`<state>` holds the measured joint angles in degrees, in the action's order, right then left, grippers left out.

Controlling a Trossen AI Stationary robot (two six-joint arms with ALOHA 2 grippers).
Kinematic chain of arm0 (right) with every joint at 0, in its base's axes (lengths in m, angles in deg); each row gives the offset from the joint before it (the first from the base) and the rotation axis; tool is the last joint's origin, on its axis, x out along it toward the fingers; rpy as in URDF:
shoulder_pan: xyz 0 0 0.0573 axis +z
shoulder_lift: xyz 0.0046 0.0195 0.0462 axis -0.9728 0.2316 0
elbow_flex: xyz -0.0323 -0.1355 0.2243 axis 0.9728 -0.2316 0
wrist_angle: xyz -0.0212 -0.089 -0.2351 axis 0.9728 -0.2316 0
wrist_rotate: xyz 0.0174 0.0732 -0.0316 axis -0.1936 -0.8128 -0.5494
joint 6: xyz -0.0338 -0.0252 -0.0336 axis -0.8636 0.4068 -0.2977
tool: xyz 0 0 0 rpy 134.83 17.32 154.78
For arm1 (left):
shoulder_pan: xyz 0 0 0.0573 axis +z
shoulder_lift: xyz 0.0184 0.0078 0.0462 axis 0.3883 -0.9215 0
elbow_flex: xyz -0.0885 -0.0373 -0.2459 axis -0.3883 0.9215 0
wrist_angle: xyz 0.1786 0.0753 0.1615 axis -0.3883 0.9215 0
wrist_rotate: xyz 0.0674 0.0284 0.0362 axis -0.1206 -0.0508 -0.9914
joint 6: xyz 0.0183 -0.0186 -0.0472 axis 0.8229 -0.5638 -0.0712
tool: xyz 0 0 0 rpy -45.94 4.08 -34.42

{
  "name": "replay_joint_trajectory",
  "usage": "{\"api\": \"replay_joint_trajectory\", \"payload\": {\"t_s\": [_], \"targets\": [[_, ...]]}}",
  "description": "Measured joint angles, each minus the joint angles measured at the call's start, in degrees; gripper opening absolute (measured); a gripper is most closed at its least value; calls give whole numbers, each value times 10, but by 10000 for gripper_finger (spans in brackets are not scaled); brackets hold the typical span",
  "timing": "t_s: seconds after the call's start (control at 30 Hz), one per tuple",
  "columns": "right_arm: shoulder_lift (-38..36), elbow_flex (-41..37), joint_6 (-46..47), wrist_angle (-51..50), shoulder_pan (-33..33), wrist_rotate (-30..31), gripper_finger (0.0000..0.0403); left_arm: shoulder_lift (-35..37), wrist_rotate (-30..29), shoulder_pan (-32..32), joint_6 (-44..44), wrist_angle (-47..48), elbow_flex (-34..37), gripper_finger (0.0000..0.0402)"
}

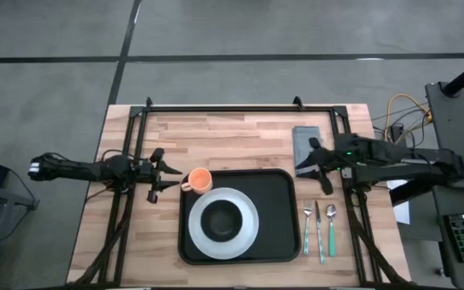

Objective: Set up tray
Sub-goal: Put the gray napkin on the black serving tray right of the white plate

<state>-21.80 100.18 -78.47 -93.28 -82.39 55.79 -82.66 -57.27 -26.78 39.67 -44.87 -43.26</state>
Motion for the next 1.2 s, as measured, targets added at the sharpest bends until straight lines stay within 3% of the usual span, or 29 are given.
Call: {"api": "replay_joint_trajectory", "payload": {"t_s": [0.37, 0.63, 0.73, 0.93, 1.2], "targets": [[174, 124, 13, -129, 3, 49, 112, 0, 0, 0, 0, 0, 0, 130], [271, 275, 35, -365, 3, 209, 112, 1, 0, 0, 0, 0, -1, 130], [299, 304, 63, -432, 3, 241, 112, 1, 0, 0, 0, 1, 0, 130], [346, 311, 125, -491, 12, 241, 112, 2, 0, 0, 0, 1, 0, 130], [365, 232, 220, -480, 82, 274, 112, 2, 0, 0, 0, 0, -2, 130]]}}
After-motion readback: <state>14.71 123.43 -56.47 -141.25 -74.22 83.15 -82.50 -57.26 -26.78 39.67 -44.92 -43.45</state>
